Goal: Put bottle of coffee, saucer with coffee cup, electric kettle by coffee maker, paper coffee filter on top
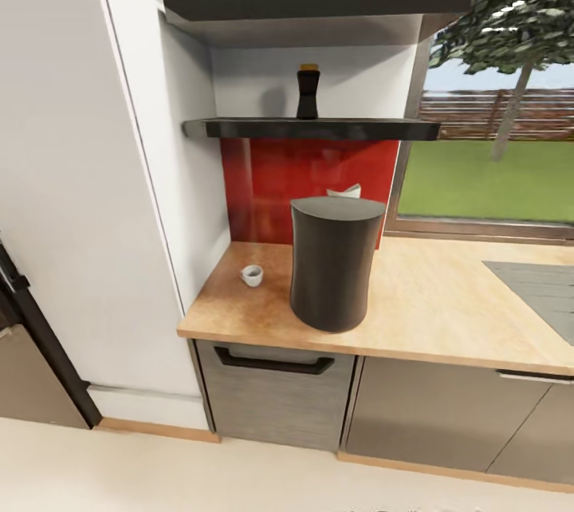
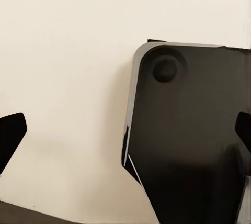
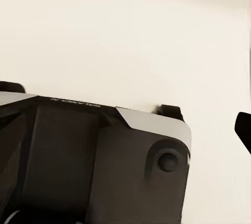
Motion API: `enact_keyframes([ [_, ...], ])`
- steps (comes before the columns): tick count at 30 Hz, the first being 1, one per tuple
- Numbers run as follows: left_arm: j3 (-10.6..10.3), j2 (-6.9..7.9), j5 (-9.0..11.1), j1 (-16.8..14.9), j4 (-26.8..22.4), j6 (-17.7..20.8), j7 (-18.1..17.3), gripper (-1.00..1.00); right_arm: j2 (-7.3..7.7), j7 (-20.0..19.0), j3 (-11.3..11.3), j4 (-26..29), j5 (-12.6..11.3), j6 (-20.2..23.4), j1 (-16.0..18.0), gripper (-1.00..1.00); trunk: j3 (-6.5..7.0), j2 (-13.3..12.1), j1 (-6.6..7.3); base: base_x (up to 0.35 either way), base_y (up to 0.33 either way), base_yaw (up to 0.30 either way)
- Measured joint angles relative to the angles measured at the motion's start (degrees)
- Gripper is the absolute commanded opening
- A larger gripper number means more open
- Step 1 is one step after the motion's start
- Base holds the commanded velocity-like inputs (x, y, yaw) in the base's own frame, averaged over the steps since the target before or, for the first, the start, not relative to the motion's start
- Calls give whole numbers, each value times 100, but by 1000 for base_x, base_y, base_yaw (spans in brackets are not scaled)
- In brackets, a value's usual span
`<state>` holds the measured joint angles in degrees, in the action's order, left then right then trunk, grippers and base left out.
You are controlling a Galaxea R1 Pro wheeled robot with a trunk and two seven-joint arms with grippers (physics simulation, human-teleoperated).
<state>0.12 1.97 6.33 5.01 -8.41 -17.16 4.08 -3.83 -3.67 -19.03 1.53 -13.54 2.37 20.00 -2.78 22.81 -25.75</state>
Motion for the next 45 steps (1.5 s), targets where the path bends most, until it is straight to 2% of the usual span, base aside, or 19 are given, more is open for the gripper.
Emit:
enact_keyframes([
  [11, 1, -8, -3, -1, 0, 0, 0, 100, 70, 25, 15, 0, 0, -2, 0, 100, 0, 0, 0, 3, 3, -278],
  [20, 5, -25, -9, -1, -20, 4, -6, 100, 50, 25, 3, -6, 14, 7, 0, 100, 0, 0, 0, 0, 0, -265],
  [24, 20, 11, 8, -6, -91, -9, -2, 100, 59, 23, 1, -3, 19, 2, 0, 100, 0, 0, 0, 0, 0, -183],
  [27, 24, 41, 15, -42, -337, -15, 0, 100, 120, 25, -4, -7, 29, 2, 0, 100, 0, 0, 0, 0, 0, -62],
  [32, 36, 54, -29, -104, -1106, -9, 18, 100, 198, 17, -14, 20, 35, -20, 0, 100, 1, -1, -3, -173, 0, -12],
  [35, 36, 62, -33, -229, -1399, -11, 30, 100, 209, 16, -10, 103, 34, -42, 0, 100, 1, -1, -3, -263, 0, -2],
  [40, 30, 65, -32, -673, -1579, -58, 21, 100, 213, 17, -20, 296, 40, -143, 0, 100, 2, 0, -2, -70, 0, 0],
  [42, 19, 49, -33, -953, -1600, -298, 1, 100, 220, 23, -28, 316, 42, -296, -1, 100, 3, -1, -1, -11, 0, 0],
  [43, 16, 33, -31, -1094, -1617, -526, -6, 100, 220, 28, -31, 316, 42, -402, -2, 100, 3, -1, -1, -1, 0, 0],
  [44, 12, -22, -26, -1316, -1766, -1022, -10, 100, 224, 32, -33, 301, 43, -543, -3, 100, 2, -1, 0, 0, 0, 0],
  [45, 16, -26, -16, -1369, -1866, -1133, -12, 100, 224, 32, -34, 296, 43, -559, -3, 100, 2, -1, -1, 0, 0, 0],
])
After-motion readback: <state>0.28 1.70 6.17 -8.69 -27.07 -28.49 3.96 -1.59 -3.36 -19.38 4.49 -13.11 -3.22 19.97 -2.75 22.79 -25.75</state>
